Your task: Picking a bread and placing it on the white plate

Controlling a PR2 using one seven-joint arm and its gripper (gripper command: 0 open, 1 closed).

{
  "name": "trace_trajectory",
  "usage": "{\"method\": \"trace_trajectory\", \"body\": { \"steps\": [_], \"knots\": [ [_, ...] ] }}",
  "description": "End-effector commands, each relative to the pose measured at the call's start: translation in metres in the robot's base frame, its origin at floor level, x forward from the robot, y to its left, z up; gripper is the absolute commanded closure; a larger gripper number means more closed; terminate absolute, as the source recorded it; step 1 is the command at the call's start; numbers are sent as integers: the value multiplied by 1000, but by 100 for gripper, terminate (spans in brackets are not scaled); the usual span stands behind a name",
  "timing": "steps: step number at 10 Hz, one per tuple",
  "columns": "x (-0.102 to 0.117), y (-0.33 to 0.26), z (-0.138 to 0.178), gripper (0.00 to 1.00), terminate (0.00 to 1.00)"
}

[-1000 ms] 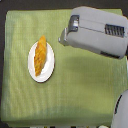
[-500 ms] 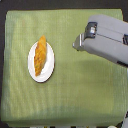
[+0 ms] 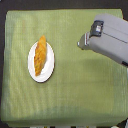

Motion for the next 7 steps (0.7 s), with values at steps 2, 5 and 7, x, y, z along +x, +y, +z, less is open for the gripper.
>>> {"method": "trace_trajectory", "body": {
  "steps": [2,5,7],
  "knots": [
    [1,-6,6,0,0],
    [4,-8,7,0,0],
    [5,-4,4,0,100]
  ]
}}
